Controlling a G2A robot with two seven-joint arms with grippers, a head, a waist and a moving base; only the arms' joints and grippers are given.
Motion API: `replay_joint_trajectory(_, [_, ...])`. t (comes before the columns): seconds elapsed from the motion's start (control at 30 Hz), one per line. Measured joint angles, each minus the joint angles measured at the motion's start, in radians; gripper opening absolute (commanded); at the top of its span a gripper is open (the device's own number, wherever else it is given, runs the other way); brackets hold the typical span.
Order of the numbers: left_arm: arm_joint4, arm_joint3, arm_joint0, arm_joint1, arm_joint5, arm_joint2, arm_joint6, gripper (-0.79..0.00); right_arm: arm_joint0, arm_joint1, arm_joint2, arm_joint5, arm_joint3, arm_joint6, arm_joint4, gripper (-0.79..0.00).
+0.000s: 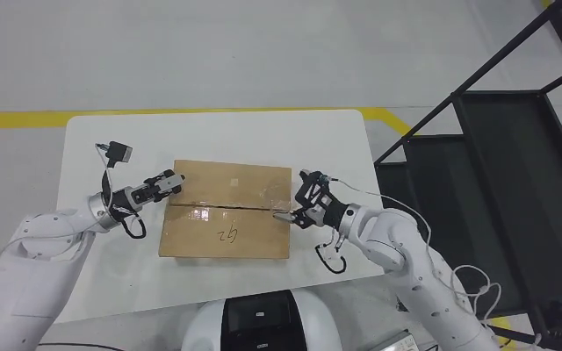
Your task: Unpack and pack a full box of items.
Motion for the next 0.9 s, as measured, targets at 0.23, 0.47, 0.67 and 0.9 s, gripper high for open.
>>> replay_joint_trajectory(0.23, [0.007,-0.008,0.001,-0.005,0.004,0.002,0.007,0.0,0.014,-0.005,-0.032,0.117,-0.031,0.096,-0.087,-0.16])
replay_joint_trajectory(0.47, [0.022,-0.012,-0.004,-0.011,0.009,0.007,0.01,0.0,0.069,-0.02,-0.11,0.217,-0.002,0.173,-0.16,-0.406])
replay_joint_trajectory(0.67, [0.025,-0.01,-0.005,-0.014,0.008,0.005,0.007,0.0,0.093,-0.029,-0.153,0.272,0.006,0.213,-0.231,-0.366])
replay_joint_trajectory(0.9, [0.025,-0.007,-0.009,-0.018,0.007,0.005,-0.001,0.0,0.099,-0.036,-0.195,0.299,0.006,0.248,-0.312,-0.431])
